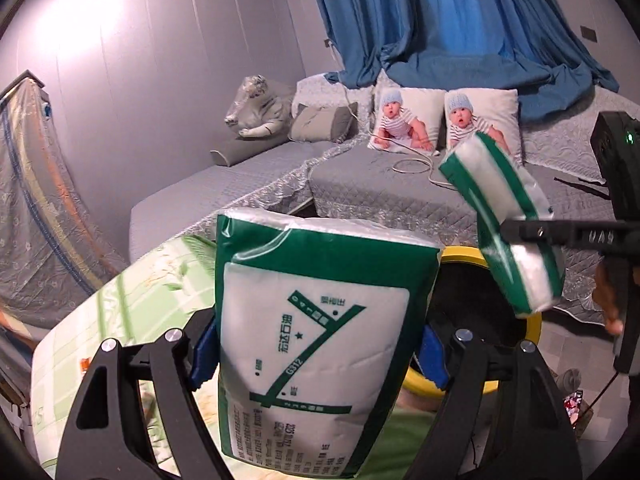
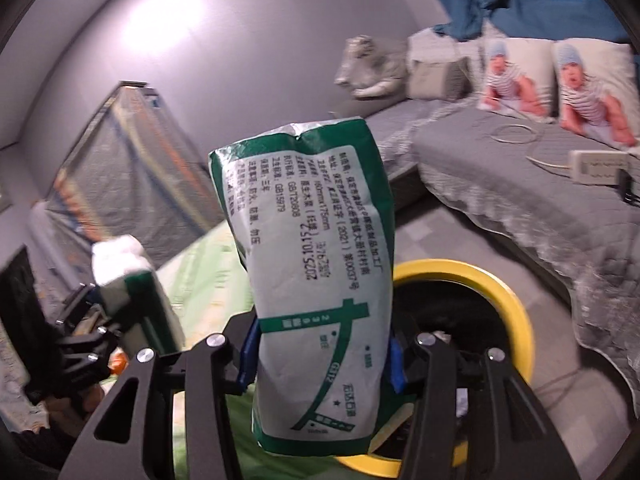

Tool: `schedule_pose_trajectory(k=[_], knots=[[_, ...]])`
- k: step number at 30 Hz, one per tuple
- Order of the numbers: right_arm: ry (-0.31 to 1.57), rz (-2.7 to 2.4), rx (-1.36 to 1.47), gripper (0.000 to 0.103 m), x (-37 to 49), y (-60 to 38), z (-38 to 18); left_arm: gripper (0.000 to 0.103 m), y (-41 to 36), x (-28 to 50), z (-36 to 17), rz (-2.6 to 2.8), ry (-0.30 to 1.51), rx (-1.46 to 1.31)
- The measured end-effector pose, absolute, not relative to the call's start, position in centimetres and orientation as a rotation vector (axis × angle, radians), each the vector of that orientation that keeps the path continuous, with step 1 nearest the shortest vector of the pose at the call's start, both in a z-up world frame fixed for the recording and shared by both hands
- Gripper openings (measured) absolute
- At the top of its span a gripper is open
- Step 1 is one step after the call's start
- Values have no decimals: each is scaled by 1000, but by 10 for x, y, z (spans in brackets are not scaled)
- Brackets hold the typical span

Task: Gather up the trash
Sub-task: 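Carry both tissue packs over the yellow bin and open both grippers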

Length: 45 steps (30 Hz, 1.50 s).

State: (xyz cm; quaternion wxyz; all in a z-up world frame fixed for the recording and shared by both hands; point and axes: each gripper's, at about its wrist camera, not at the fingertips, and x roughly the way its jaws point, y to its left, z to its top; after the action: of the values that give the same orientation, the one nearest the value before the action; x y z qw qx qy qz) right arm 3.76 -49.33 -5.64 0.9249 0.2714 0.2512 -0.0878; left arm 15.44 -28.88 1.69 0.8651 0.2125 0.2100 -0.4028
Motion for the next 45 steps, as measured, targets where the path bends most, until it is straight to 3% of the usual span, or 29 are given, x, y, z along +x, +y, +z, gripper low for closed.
schedule_pose_trajectory(k=[9, 20, 22, 24, 27, 45], knots=[[585, -248, 652, 46, 38, -526, -112, 75, -330, 151, -16, -867, 480, 434], [624, -346, 674, 46, 33, -541, -132, 77, -356, 169, -44, -915, 594, 343], [631, -374, 666, 54, 33, -543, -134, 82, -359, 170, -47, -923, 607, 333], [623, -437, 658, 62, 30, -545, -132, 83, -360, 173, -49, -923, 618, 318], [584, -494, 666, 68, 20, -552, -128, 93, -354, 177, -46, -900, 597, 286], [452, -521, 626, 69, -4, -537, -70, 94, -303, 193, -14, -952, 559, 67]])
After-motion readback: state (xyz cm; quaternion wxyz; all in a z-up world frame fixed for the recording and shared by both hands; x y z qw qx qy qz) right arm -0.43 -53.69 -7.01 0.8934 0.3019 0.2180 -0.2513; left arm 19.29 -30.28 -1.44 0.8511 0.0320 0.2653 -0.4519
